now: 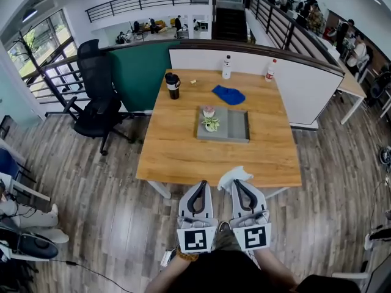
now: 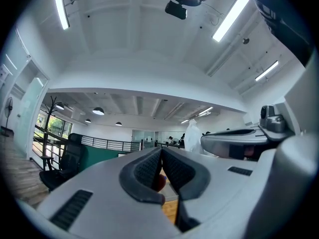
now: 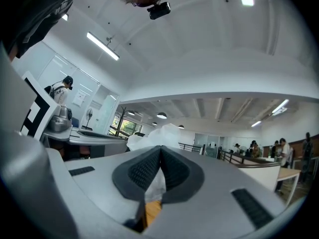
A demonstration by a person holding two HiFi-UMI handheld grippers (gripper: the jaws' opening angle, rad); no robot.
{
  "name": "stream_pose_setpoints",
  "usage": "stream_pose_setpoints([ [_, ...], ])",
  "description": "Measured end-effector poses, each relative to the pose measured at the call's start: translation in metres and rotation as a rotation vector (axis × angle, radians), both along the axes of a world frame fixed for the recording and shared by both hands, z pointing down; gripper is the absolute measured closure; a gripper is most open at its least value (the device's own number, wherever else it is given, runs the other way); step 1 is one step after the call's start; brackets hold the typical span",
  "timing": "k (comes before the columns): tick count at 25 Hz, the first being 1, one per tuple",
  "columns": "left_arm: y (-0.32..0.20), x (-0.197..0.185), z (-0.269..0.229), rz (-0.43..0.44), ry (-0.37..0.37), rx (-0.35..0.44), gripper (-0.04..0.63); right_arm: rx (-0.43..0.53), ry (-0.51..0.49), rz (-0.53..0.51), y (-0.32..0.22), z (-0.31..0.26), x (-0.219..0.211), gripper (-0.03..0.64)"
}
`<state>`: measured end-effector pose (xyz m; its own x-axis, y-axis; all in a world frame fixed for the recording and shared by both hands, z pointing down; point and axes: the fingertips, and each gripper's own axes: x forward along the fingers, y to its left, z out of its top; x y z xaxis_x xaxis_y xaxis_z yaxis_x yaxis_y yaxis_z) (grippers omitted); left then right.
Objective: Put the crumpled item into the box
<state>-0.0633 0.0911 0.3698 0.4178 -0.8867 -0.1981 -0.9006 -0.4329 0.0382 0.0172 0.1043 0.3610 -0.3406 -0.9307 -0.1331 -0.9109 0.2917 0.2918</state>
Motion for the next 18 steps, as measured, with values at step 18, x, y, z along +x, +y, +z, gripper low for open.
stream_pose_setpoints([
  [18,-0.019,0.094,-0.003,0.039,-0.043,-0.038,0.572,-0.055,-0.032,0.034,-0.027,0.007,0.088,0.611],
])
